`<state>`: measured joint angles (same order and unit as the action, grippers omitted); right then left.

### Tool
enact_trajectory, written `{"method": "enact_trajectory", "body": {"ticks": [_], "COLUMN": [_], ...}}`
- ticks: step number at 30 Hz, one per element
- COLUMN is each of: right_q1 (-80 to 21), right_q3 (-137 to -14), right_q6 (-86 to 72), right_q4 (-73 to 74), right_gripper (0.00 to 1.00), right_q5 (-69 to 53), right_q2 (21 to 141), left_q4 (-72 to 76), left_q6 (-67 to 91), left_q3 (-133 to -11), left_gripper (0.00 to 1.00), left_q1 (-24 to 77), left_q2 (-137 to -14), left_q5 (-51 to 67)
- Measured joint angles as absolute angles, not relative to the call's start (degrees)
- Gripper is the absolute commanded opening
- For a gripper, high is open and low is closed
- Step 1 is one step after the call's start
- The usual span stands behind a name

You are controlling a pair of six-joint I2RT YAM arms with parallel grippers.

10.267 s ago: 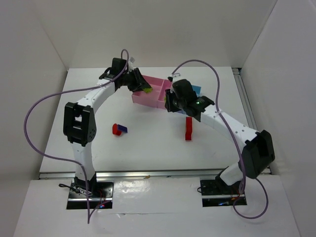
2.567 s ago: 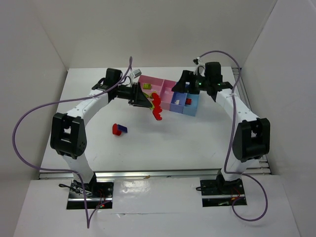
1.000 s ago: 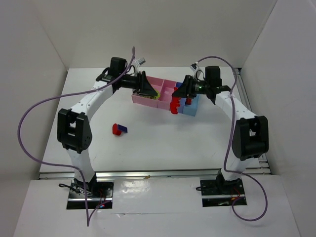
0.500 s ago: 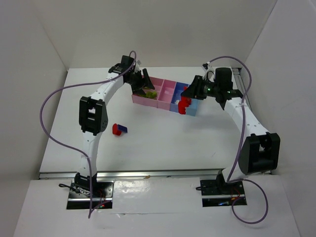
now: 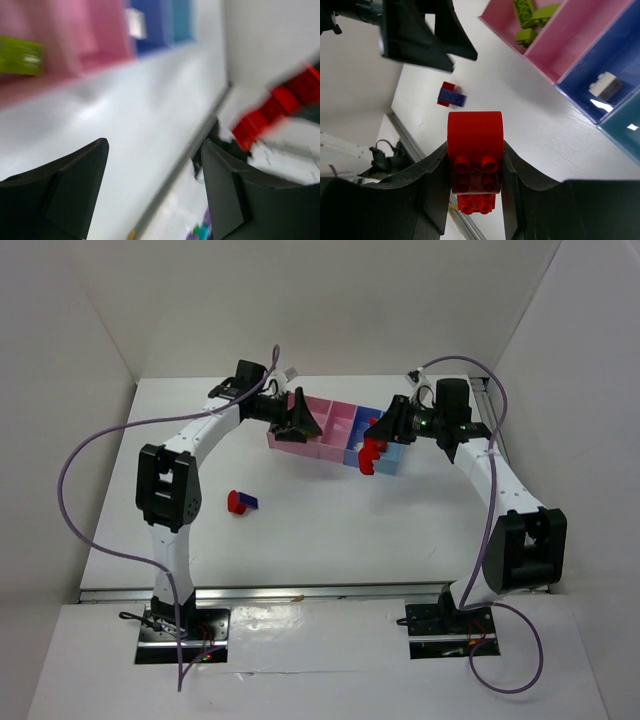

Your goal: Sort the legos into containers by color

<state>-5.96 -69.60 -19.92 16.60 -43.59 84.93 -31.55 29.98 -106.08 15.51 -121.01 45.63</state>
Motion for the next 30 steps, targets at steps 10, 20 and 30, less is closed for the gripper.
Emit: {"method": "enact_trajectory", "body": {"ticks": [10, 20, 30], "right_q1": [-6.0, -6.02, -6.35], "right_q3": [-69.06, -68.34, -67.05], "right_q6": [-21.82, -26.83, -32.14], "right_q4": [12.62, 7.07, 1.48], "right_gripper": [0.29, 0.29, 0.29], "right_q5": [-51.35, -56.51, -60.34], "right_q2": [85.3, 85.78, 86.32], "left_q4": [-4.21, 15.16, 24.97], "left_q6": [38.85, 48.03, 55.86], "left_q3": [-87.33, -81.38, -81.41], "left_gripper": [0.88, 0.84, 0.47], "left_q1": [24.01, 28.71, 29.26], "left_q2": [-109.6, -109.51, -110.56], "left_q5": [65.6, 64.95, 66.06]}}
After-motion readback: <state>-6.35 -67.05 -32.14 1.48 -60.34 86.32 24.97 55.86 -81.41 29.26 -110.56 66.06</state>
